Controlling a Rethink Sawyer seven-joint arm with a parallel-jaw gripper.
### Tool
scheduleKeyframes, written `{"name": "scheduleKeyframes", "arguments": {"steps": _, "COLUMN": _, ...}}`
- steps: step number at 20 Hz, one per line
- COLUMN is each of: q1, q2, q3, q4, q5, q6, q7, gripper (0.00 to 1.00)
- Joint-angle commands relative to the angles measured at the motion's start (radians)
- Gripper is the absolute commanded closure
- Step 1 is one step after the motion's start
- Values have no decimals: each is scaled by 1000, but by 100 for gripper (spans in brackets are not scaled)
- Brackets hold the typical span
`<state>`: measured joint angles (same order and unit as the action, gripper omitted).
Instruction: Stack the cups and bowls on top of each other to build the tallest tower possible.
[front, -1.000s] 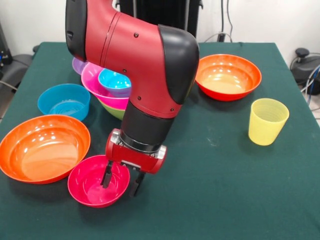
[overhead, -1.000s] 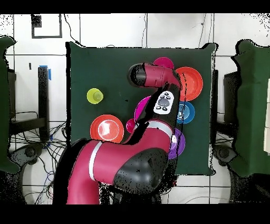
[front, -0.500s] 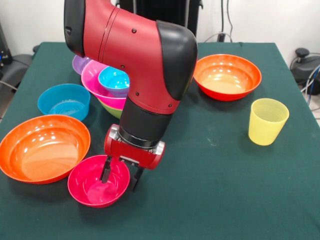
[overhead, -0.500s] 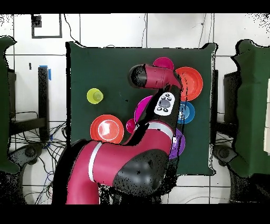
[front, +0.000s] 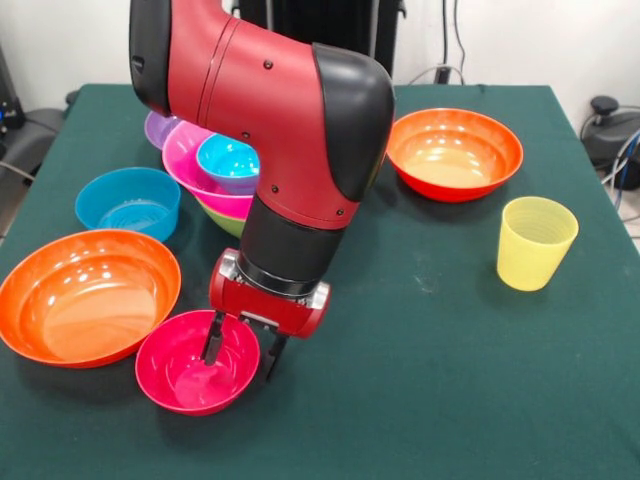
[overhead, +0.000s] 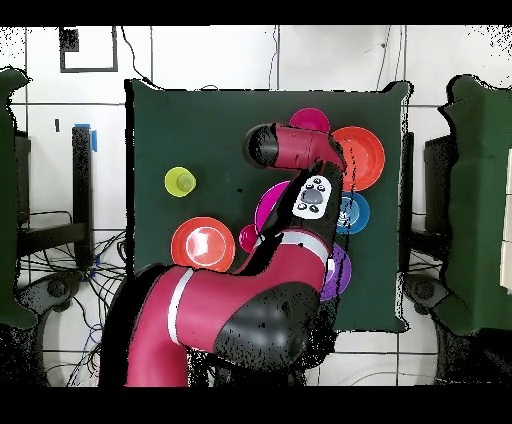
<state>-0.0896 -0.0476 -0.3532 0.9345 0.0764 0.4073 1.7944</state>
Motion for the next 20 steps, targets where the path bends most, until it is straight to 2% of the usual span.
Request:
{"name": "scheduleKeyframes", "arguments": {"steps": 1, "q1": -21, "q2": 18, "q3": 140, "q4": 57, "q5": -17, "q6": -33, "q7": 79, "gripper": 0}}
{"name": "scheduleKeyframes", "arguments": {"steps": 8, "q1": -28, "q2": 11, "q3": 152, "q4": 69, "q5": -12, "q6": -22, "q7": 76, "gripper": 0}}
{"name": "scheduleKeyframes", "arguments": {"steps": 9, "q1": -31, "q2": 9, "q3": 157, "q4": 72, "q5": -10, "q6": -15, "q7": 72, "gripper": 100}}
{"name": "scheduleKeyframes", "arguments": {"steps": 20, "q1": -28, "q2": 9, "q3": 146, "q4": 60, "q5": -19, "q6": -12, "q7": 67, "gripper": 100}}
